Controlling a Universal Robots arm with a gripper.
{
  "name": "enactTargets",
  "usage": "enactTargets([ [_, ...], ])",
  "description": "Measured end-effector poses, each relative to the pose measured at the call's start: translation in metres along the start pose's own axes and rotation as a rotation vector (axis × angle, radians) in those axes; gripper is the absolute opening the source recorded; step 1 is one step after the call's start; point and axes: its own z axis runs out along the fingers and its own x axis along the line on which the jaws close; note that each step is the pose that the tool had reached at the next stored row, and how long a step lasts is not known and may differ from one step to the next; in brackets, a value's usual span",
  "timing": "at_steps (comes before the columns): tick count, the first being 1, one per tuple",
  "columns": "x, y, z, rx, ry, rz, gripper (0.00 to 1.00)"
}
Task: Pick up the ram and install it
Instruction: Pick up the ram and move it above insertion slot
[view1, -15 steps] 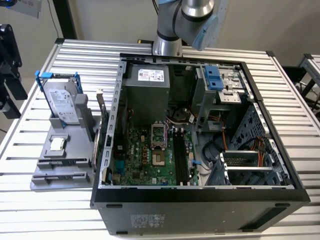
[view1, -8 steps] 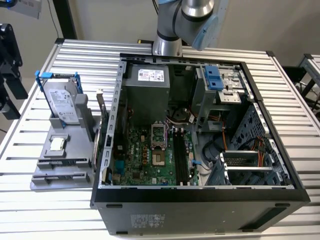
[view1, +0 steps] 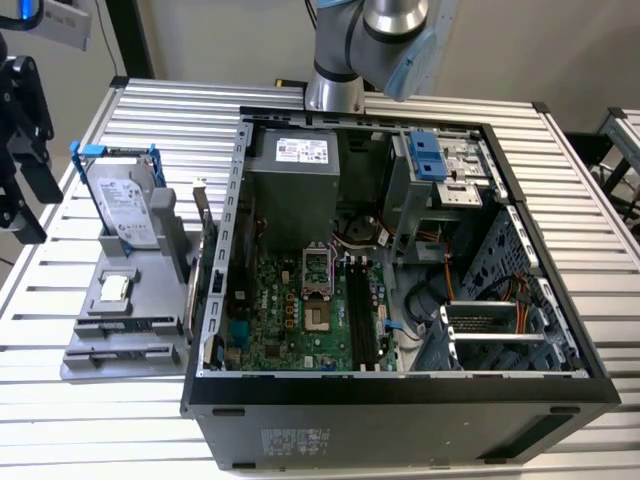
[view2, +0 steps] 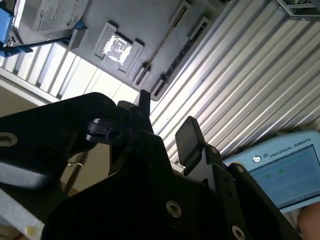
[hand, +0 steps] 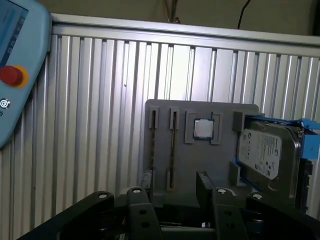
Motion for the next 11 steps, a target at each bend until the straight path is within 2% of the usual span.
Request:
enactTargets([
  [5,0.0003,-0.0032,0.0080,0.0001,0.0000,0.005,1.00],
  [11,0.0005,-0.0039,0.0191,0.0003,0.0003,0.008,1.00],
])
